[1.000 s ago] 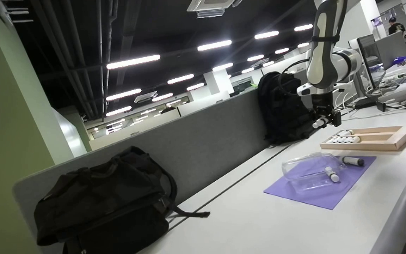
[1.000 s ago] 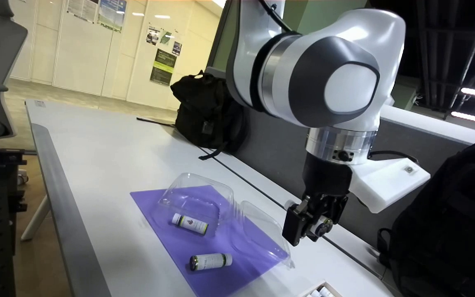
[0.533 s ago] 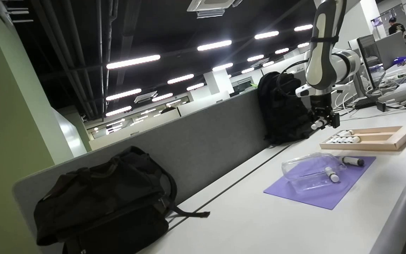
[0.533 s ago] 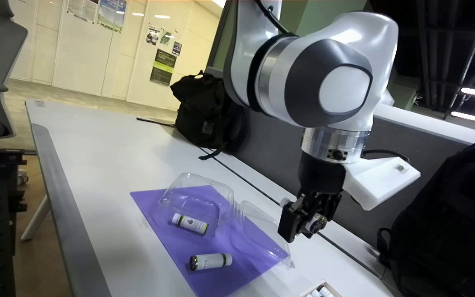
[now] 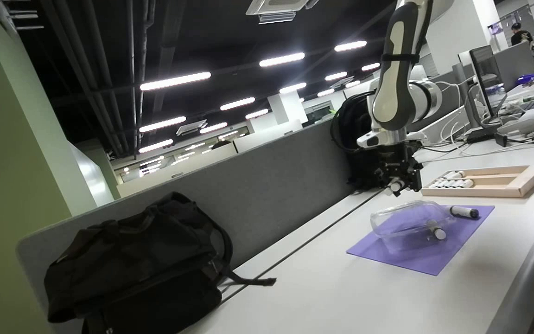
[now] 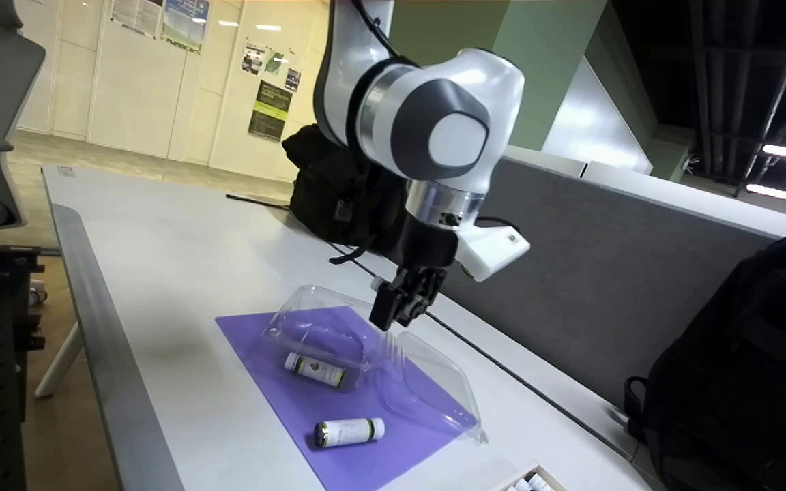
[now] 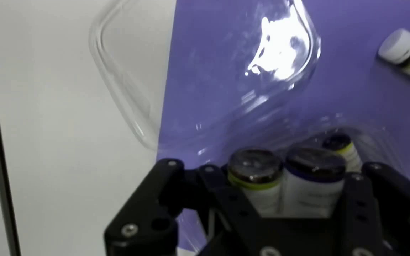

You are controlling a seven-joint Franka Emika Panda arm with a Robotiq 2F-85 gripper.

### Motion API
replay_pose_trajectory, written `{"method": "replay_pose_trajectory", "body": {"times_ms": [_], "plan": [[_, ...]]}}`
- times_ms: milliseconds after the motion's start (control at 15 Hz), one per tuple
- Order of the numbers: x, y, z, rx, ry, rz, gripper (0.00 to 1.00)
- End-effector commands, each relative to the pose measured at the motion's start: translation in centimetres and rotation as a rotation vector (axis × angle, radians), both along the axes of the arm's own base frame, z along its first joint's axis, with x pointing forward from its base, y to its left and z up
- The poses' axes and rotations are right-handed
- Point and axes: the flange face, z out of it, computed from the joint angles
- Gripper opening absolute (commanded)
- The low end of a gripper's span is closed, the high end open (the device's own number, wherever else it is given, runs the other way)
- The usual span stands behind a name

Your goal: Take two bottles from the tray and put them in the container

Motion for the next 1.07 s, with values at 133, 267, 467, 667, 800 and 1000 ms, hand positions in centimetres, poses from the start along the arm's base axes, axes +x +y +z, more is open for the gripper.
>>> {"method": "replay_pose_trajectory", "body": {"times_ms": [133,267,467,667,800,1000], "plan": [[-1.1,6.7,-1.5,-0.031,0.061,0.173,0.0],[-1.5,8.0,-1.8,-0.039,0.078,0.206,0.25],[-1.8,8.8,-1.1,-0.049,0.071,0.243,0.39],[-1.7,8.7,0.5,-0.048,0.036,0.261,0.59],[-1.4,8.5,1.7,-0.049,0.013,0.264,0.73],[-1.0,8.1,3.4,-0.051,-0.016,0.262,0.95]]}}
